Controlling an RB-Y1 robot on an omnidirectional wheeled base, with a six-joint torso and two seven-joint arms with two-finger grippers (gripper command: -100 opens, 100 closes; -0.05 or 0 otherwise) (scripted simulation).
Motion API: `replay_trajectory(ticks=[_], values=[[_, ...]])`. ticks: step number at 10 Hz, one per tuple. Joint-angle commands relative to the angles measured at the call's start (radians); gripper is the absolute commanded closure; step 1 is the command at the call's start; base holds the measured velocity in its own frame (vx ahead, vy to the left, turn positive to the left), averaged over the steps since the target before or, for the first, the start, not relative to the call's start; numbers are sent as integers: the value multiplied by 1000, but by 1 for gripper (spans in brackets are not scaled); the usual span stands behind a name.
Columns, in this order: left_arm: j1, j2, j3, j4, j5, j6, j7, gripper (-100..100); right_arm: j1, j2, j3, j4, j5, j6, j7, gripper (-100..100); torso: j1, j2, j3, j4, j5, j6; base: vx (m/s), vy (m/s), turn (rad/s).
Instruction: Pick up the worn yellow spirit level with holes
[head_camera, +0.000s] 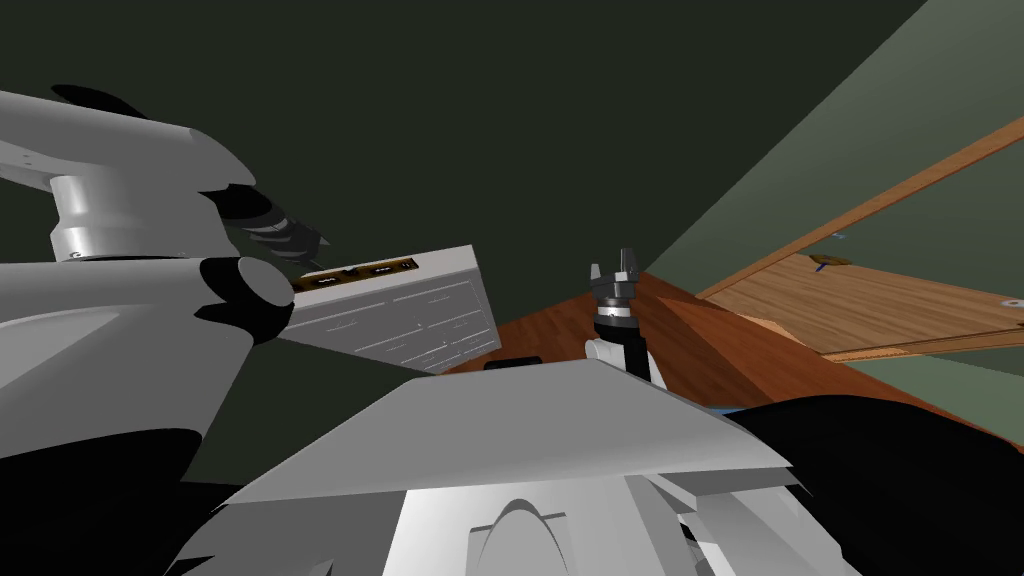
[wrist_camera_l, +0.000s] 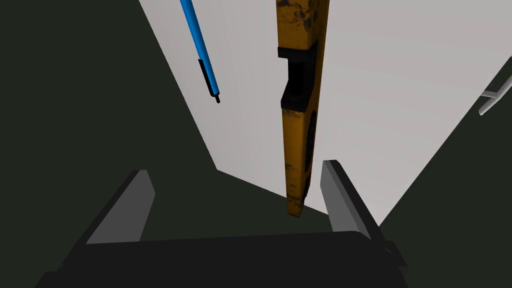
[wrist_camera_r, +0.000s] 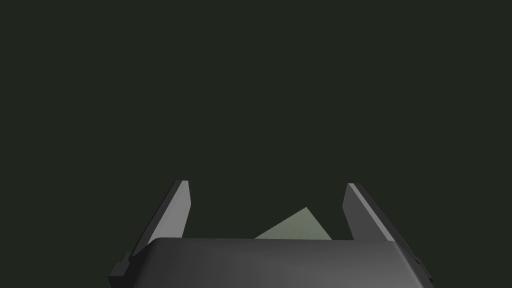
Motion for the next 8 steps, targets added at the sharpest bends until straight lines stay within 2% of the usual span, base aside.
replay_trajectory(ticks=[1, 2, 3, 4, 5, 6, 7, 8], values=[[22, 0, 10, -24, 8, 34, 7, -100, 0, 0, 0, 0, 0, 0, 0, 0, 0, 0, 0, 0, 0, 0, 31, 5, 9], [9, 8, 16, 20, 16, 69, 1, -100, 0, 0, 0, 0, 0, 0, 0, 0, 1, 2, 1, 0, 0, 0, 47, -1, -80], [9, 8, 16, 20, 16, 90, 1, -100, 0, 0, 0, 0, 0, 0, 0, 0, 0, 2, 1, 0, 0, 0, 52, 8, -46], [-2, 14, 21, 55, 24, 130, -5, -100, 0, 0, 0, 0, 0, 0, 0, 0, 1, 1, 1, 0, 0, 0, 71, 13, -91], [-2, 14, 21, 59, 24, 143, -5, -100, 0, 0, 0, 0, 0, 0, 0, 0, 1, 0, 0, 0, 0, 0, 64, 14, -31], [-11, 19, 26, 93, 31, 173, -10, -100, 0, 0, 0, 0, 0, 0, 0, 0, 1, 0, 0, 0, 0, 0, 76, 3, -62], [-11, 19, 26, 93, 31, 194, -10, -100, 0, 0, 0, 0, 0, 0, 0, 0, 1, 0, 0, 0, 0, 0, 60, 8, -30], [-11, 19, 26, 93, 31, 194, -10, -100, 0, 0, 0, 0, 0, 0, 0, 0, 1, 1, 0, 0, 0, 0, 20, 7, 6]])
